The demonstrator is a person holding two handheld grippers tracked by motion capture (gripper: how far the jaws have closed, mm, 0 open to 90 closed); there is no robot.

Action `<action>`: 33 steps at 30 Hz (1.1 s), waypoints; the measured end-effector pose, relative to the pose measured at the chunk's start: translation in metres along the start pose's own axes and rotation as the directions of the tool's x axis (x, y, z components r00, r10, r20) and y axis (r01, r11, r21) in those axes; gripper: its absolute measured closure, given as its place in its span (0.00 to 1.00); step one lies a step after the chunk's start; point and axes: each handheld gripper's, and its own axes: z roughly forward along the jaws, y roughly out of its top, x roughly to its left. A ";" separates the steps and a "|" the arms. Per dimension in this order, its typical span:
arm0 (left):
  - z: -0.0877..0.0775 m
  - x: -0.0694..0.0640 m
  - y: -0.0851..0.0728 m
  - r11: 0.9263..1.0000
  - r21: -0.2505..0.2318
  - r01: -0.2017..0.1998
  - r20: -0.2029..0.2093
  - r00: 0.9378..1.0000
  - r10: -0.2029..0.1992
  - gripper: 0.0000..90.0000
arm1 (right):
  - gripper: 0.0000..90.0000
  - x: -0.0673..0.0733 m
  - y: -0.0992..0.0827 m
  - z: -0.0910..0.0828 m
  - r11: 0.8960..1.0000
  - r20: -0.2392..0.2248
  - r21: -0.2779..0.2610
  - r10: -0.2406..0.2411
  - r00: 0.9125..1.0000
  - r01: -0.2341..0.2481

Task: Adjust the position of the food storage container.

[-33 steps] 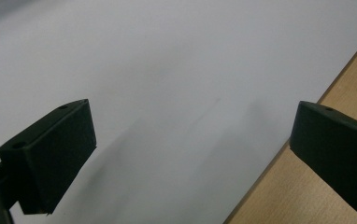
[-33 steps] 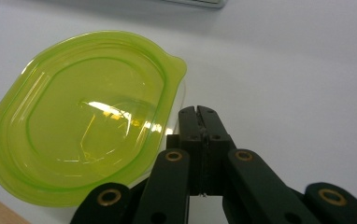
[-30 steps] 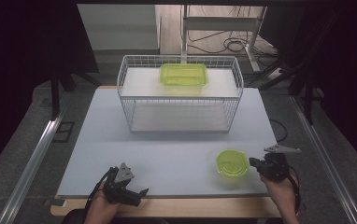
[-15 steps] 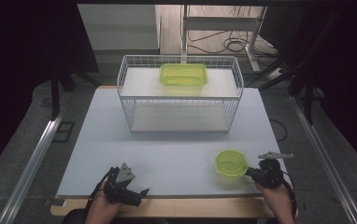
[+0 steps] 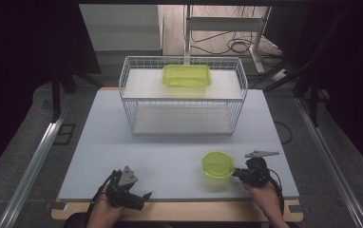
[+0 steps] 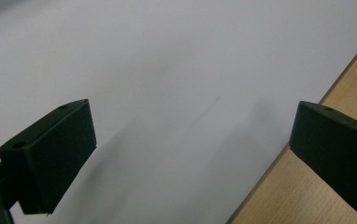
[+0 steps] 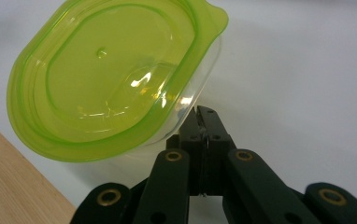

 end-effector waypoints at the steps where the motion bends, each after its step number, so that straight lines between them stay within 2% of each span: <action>1: 0.000 0.000 0.000 1.000 0.000 0.000 0.000 1.000 0.000 0.01 | 0.99 0.002 0.002 0.003 1.000 -0.005 0.004 -0.005 1.000 0.005; 5: 0.000 0.000 0.000 1.000 0.002 -0.001 0.000 1.000 0.001 0.01 | 0.99 0.009 0.008 0.014 1.000 -0.035 0.001 -0.015 0.999 0.015; 8: 0.000 0.000 0.000 1.000 0.000 0.000 0.000 1.000 0.000 0.01 | 0.99 0.015 0.015 0.025 1.000 -0.079 -0.003 -0.018 0.997 0.017; 13: 0.000 0.000 0.000 1.000 0.000 0.005 0.006 1.000 -0.005 0.01 | 0.99 0.021 0.022 0.034 1.000 -0.105 0.001 -0.019 0.994 0.020; 14: 0.000 0.000 0.000 1.000 0.001 0.006 0.007 1.000 -0.006 0.01 | 0.99 0.024 0.025 0.038 1.000 -0.123 0.002 -0.021 0.992 0.021; 19: 0.000 0.000 0.000 1.000 0.003 0.005 0.007 1.000 -0.005 0.01 | 0.99 0.032 0.029 0.047 0.999 -0.141 0.013 -0.032 0.990 0.035; 22: 0.000 0.000 0.000 1.000 0.003 0.006 0.008 1.000 -0.006 0.01 | 0.99 0.041 0.034 0.055 0.998 -0.157 0.016 -0.056 0.986 0.059; 27: -0.001 0.000 0.000 1.000 0.005 0.012 0.011 1.000 -0.012 0.01 | 0.99 0.044 0.035 0.058 0.996 -0.143 0.016 -0.087 0.986 0.091; 32: -0.001 0.000 0.000 1.000 0.006 0.013 0.018 1.000 -0.013 0.01 | 0.95 0.035 0.033 0.044 0.994 -0.079 -0.008 -0.113 0.990 0.113; 33: -0.001 0.000 0.000 1.000 0.004 0.015 0.019 1.000 -0.015 0.01 | 0.95 0.035 0.033 0.044 0.994 -0.079 -0.008 -0.113 0.990 0.113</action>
